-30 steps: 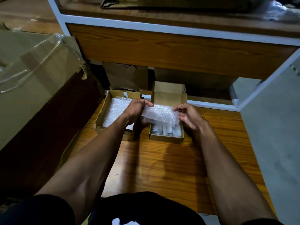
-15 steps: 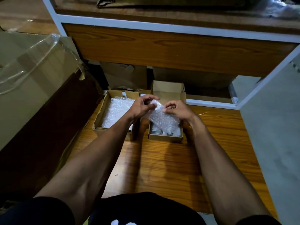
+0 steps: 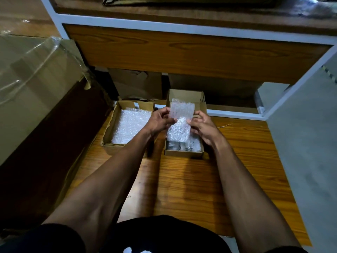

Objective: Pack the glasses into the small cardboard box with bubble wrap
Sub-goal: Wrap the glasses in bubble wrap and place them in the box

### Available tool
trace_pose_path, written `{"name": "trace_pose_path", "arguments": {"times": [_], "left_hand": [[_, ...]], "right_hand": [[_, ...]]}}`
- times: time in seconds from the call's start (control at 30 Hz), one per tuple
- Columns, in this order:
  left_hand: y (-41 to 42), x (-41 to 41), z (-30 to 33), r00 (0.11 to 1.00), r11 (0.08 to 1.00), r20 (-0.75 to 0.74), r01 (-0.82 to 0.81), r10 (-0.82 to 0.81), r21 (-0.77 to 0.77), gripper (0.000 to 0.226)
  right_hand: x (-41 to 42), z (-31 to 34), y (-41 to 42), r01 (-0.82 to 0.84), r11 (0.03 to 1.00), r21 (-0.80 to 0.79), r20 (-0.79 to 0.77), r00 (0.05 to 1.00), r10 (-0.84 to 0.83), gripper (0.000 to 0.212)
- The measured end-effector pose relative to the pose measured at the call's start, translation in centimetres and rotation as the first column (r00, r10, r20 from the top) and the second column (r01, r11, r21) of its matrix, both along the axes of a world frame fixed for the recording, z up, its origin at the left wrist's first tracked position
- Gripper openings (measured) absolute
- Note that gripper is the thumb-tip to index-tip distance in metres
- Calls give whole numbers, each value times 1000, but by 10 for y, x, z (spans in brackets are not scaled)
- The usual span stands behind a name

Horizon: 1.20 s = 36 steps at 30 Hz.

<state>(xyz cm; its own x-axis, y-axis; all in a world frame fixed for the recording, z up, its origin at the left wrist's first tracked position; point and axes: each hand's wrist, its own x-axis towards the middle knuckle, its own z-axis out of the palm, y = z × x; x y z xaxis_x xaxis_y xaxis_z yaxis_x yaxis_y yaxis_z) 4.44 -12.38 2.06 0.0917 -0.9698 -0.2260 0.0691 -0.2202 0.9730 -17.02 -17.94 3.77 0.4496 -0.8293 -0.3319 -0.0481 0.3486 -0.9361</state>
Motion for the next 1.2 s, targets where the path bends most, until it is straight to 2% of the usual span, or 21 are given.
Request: {"name": "trace_pose_path", "arguments": {"times": [0.07,0.13,0.27,0.5,0.6,0.67,0.83,1.03,1.13,1.2], "left_hand": [[1,-1,4,1000,999,22,1,0,-47,28],[2,-5,9,999,996,43,3,1,-88,11],[2,-6,8,999,998,49,-9,12,-57,27],[-1,-10,12,997,993,-23,-68,70,92,32],[-3,-8,8,998,996,22,-59,58,62,25],[-2,-7,6,999,1000,36,-20,20,13,25],[-4,-8,5,999,1000,17,27,-27,-3,48],[-10,-7,3,975,992,187,117,-122,38,28],[-10,-6,3,978,993,171,112,-117,36,24],[-10,-4,2,990,997,119,77,-79,18,23]], "right_hand": [[-4,0,-1,7,1000,-13,17,1000,-7,27],[-7,1,0,8,1000,-28,20,1000,-7,17],[-10,7,1,-1,998,-68,-12,1000,0,18],[-10,5,-2,16,998,-61,-2,1000,-16,19],[-10,1,-4,-22,998,-66,-13,1000,21,16],[-8,-1,-6,-23,997,-79,-46,999,19,25],[-5,-4,-10,-21,994,-111,-94,996,11,48],[-4,0,-12,-97,987,-131,-208,976,69,63],[-4,1,-10,-39,992,-118,-214,977,13,72],[-3,0,-7,1,995,-98,-222,975,-22,90]]}}
